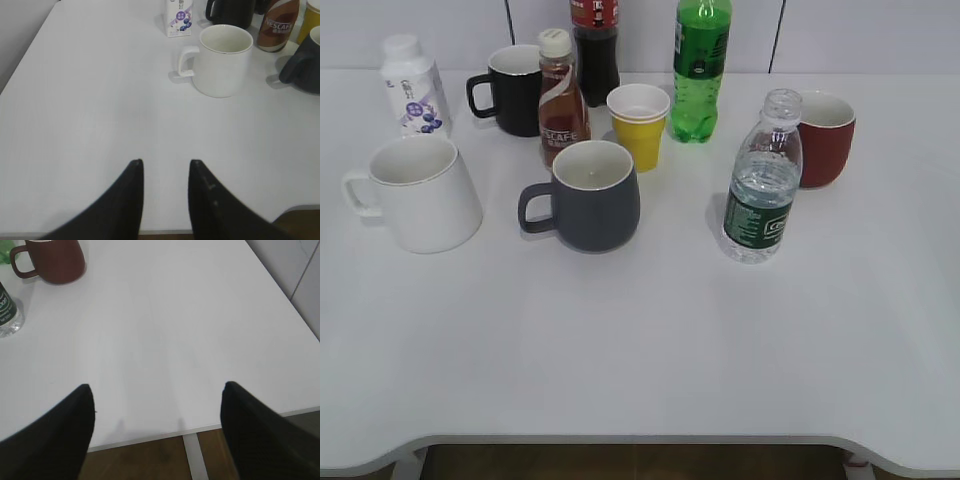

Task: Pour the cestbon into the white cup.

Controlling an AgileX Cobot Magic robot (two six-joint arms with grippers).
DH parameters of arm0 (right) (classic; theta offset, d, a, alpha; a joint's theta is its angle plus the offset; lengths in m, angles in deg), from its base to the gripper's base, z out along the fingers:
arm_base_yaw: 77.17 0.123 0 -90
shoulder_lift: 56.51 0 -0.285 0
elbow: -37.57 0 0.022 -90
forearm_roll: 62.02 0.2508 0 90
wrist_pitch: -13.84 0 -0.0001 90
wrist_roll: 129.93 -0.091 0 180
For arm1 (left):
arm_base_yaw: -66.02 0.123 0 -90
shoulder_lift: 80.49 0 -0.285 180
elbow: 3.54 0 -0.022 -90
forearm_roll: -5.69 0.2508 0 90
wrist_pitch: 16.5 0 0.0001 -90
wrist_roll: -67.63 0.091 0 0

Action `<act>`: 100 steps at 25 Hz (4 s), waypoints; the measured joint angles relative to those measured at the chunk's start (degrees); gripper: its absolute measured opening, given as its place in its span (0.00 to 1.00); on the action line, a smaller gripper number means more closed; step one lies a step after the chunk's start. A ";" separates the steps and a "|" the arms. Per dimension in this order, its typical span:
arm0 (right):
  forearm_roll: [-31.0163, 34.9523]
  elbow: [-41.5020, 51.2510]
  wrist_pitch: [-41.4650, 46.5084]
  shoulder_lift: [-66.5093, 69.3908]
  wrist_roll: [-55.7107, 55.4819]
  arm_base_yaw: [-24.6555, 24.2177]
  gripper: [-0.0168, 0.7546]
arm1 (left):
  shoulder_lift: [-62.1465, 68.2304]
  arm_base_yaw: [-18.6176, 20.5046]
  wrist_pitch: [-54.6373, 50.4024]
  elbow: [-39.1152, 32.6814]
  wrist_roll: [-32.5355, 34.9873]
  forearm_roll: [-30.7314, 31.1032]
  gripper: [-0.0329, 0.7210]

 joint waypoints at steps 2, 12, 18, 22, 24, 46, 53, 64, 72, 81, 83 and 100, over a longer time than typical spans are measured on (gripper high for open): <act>0.00 0.00 0.00 0.00 0.00 0.00 0.78 | 0.00 0.00 0.00 0.00 0.00 0.00 0.35; 0.00 0.00 0.00 0.00 0.00 0.00 0.78 | 0.00 0.00 0.00 0.00 0.00 0.00 0.35; 0.00 0.00 0.00 0.00 0.00 0.00 0.78 | 0.00 0.00 0.00 0.00 0.00 0.00 0.35; 0.02 0.00 0.00 0.00 0.00 0.00 0.78 | 0.00 0.00 0.00 0.00 0.00 0.00 0.35; 0.27 0.00 0.00 0.00 0.00 0.00 0.78 | 0.00 0.00 0.00 0.00 0.00 0.00 0.35; 0.45 0.00 0.00 0.00 0.00 0.00 0.78 | 4.86 0.00 24.80 0.92 0.00 0.13 0.35; 0.57 0.00 0.00 0.00 0.00 0.00 0.78 | 19.93 0.00 54.92 -0.24 0.00 1.38 0.35; 0.68 0.00 0.00 0.00 0.00 0.00 0.78 | 63.86 0.00 85.89 -0.47 0.00 5.61 0.36; 0.79 0.00 0.00 0.00 0.00 0.00 0.78 | 73.87 0.00 100.10 -14.77 1.93 1.55 0.36; 0.91 0.00 0.00 0.00 0.00 0.00 0.78 | 92.44 0.00 123.88 -18.34 7.97 0.35 0.37; 0.93 0.00 0.00 0.00 0.00 0.00 0.78 | 96.01 0.00 127.50 -18.28 7.97 -0.06 0.38; 1.00 0.00 0.00 0.00 0.00 0.00 0.78 | 103.02 0.00 126.36 -10.33 6.83 -2.40 0.46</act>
